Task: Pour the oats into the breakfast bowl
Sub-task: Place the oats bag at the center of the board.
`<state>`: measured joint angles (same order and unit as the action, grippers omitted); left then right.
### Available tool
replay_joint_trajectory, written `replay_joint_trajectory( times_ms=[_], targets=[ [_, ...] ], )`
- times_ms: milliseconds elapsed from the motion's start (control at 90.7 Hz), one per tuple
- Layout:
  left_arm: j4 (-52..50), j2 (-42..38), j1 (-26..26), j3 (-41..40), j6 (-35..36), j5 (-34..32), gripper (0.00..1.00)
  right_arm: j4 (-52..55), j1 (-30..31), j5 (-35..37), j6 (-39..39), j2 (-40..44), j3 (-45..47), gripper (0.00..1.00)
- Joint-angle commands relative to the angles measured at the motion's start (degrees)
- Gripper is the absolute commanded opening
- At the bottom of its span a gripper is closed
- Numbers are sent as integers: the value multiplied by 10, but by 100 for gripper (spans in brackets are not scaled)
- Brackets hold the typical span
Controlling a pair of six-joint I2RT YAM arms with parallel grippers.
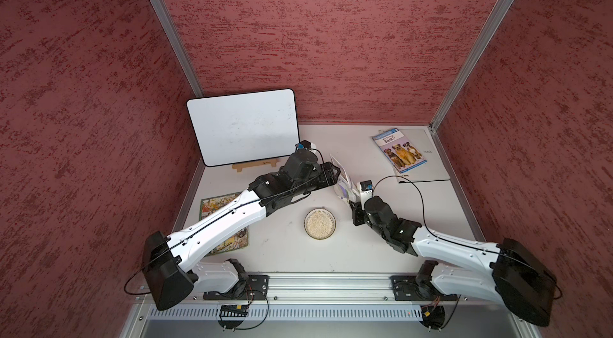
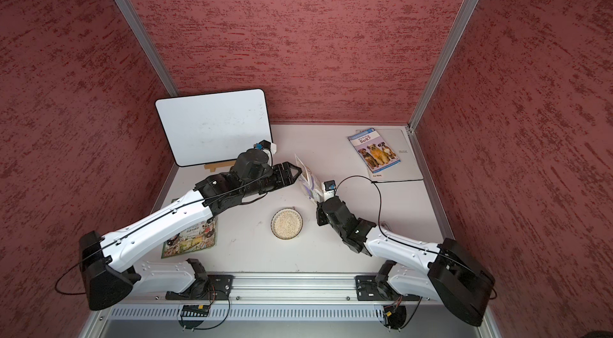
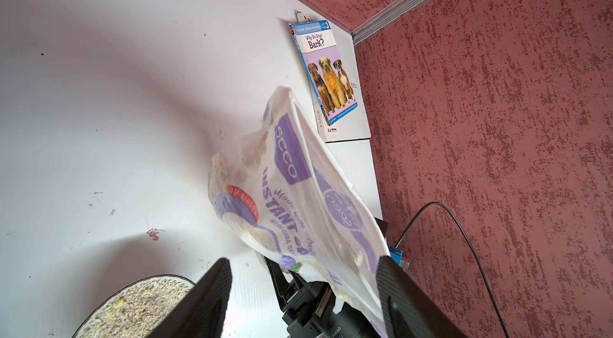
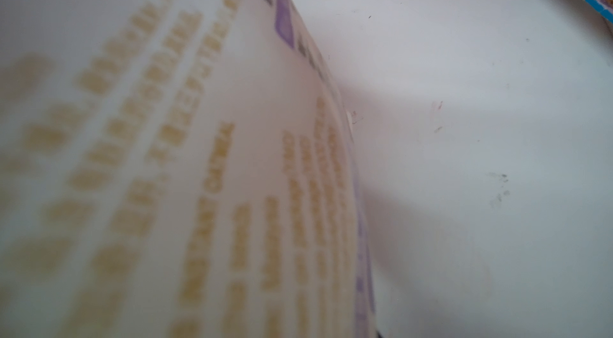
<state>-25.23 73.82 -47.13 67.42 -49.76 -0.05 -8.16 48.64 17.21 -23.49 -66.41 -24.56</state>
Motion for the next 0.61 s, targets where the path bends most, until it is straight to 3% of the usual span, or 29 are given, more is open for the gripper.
replay_joint_trajectory(
  times_ms=[0, 408, 595],
  targets=[
    [12, 3, 5, 13, -3, 4, 69, -69, 4, 25, 6, 6, -8, 0],
    [9, 45, 9, 34, -3, 16, 50, -67, 9, 31, 12, 3, -12, 0],
    [10, 60, 10, 39, -7, 19, 32, -65, 9, 39, 11, -1, -11, 0]
  ],
)
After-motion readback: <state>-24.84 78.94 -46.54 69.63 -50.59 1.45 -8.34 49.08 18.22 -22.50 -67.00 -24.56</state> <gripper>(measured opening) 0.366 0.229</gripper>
